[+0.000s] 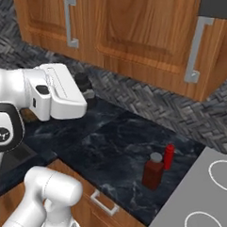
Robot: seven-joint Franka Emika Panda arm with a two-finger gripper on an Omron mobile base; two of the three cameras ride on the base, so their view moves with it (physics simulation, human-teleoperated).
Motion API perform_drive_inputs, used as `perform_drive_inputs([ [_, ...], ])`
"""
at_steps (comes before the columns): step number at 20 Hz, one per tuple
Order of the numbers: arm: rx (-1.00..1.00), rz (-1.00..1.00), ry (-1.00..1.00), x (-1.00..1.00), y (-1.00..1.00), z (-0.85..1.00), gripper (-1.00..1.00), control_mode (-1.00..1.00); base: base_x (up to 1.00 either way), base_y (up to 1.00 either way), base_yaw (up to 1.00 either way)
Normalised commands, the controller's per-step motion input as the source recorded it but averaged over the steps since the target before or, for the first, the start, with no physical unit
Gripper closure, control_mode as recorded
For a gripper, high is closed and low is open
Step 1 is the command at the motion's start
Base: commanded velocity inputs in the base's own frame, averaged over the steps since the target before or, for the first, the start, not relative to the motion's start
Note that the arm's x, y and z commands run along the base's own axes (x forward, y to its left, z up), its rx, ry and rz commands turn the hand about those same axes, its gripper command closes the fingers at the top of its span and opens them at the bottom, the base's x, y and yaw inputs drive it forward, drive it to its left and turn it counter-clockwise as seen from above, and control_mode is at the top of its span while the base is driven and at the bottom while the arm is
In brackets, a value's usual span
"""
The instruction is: Collect the paprika, ketchup, and shaker from the cabinet and place them next to the stove.
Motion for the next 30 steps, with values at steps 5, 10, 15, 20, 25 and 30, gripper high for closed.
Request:
perform_drive_inputs([
  [5,0.0,0.0,0.0,0.0,0.0,0.0,1.0,1.0,0.29,0.01,-0.35],
  [10,0.0,0.0,0.0,0.0,0.0,0.0,1.0,1.0,0.09,0.1,-0.25],
  [15,0.0,0.0,0.0,0.0,0.0,0.0,1.0,1.0,0.19,0.04,-0.16],
  [20,0.0,0.0,0.0,0.0,0.0,0.0,1.0,1.0,0.16,0.0,-0.09],
  [25,0.0,0.0,0.0,0.0,0.0,0.0,1.0,1.0,0.12,0.0,-0.07],
  [30,0.0,0.0,0.0,0.0,0.0,0.0,1.0,1.0,0.11,0.0,-0.05],
])
